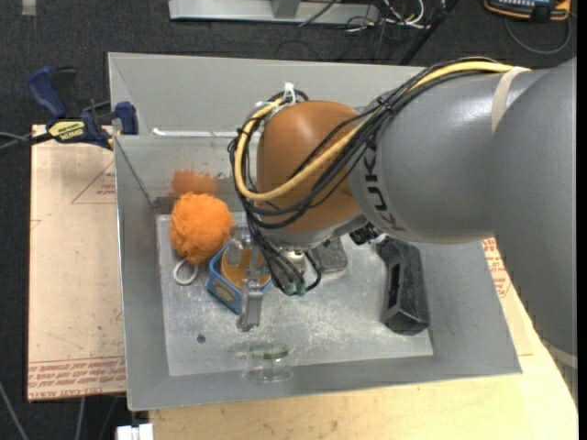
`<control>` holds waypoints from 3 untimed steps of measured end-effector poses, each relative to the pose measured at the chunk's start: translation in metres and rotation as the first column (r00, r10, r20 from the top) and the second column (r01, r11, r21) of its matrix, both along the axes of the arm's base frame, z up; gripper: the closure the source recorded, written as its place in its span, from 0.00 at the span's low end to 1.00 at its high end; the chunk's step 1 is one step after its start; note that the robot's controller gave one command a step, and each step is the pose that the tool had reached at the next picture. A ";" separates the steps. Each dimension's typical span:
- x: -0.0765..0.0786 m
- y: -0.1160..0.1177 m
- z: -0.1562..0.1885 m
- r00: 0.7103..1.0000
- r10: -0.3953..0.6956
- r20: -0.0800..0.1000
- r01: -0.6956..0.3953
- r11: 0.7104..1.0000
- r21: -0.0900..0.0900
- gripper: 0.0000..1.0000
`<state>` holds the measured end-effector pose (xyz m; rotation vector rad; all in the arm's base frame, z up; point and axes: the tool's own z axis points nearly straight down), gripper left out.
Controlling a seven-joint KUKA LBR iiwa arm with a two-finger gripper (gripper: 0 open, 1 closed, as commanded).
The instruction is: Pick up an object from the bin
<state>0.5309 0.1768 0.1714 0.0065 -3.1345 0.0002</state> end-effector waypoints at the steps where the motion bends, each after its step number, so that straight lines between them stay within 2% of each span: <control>1: 0.002 -0.001 0.005 1.000 -0.003 0.007 0.003 1.000 0.001 0.00; 2: 0.015 -0.004 -0.028 1.000 0.010 0.016 -0.010 1.000 0.005 0.00; 3: 0.032 -0.014 -0.061 0.994 0.102 0.047 -0.103 0.995 0.015 0.00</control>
Offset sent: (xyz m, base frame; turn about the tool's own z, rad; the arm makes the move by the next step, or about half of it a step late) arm 0.0313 -0.0149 -0.1014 -0.0331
